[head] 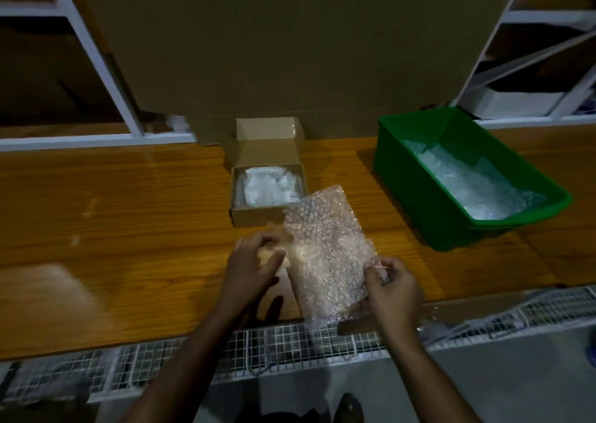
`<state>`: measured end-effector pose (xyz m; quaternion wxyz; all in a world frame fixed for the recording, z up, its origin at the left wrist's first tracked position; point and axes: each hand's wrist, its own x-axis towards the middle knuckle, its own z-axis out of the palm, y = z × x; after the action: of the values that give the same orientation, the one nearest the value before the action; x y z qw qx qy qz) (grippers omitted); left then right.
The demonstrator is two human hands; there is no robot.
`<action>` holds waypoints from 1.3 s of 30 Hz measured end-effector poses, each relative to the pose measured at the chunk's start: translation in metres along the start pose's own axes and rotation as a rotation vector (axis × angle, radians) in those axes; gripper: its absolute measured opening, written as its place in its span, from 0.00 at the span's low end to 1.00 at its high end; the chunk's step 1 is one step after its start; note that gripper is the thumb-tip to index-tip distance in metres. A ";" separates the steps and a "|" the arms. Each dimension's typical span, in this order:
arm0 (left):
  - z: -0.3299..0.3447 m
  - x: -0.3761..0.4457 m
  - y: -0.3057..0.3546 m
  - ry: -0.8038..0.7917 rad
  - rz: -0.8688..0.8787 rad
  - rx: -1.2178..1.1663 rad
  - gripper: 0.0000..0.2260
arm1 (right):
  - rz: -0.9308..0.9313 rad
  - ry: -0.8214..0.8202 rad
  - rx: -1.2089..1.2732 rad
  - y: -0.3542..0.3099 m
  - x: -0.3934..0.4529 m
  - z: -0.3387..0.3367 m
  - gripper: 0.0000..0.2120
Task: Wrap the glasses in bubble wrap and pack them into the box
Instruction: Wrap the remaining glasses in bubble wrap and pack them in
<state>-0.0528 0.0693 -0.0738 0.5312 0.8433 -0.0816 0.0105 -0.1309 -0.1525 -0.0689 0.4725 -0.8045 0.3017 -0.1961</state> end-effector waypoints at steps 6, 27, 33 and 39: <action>0.040 0.002 -0.015 -0.093 0.319 0.451 0.17 | 0.034 0.006 -0.127 0.010 0.007 -0.006 0.13; 0.030 -0.013 -0.039 -0.523 0.741 0.889 0.42 | -0.791 -0.597 -0.839 0.057 0.055 -0.039 0.44; 0.033 -0.029 -0.043 -0.382 0.816 0.721 0.22 | -0.844 -0.597 -0.662 0.066 0.060 -0.043 0.43; 0.035 -0.037 -0.025 -0.288 0.409 0.287 0.15 | -0.749 -0.603 -0.249 0.065 0.061 -0.043 0.16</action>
<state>-0.0877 0.0529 -0.1155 0.3762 0.8686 -0.3223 0.0088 -0.1310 -0.2451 -0.1034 0.3362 -0.9289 -0.1369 -0.0734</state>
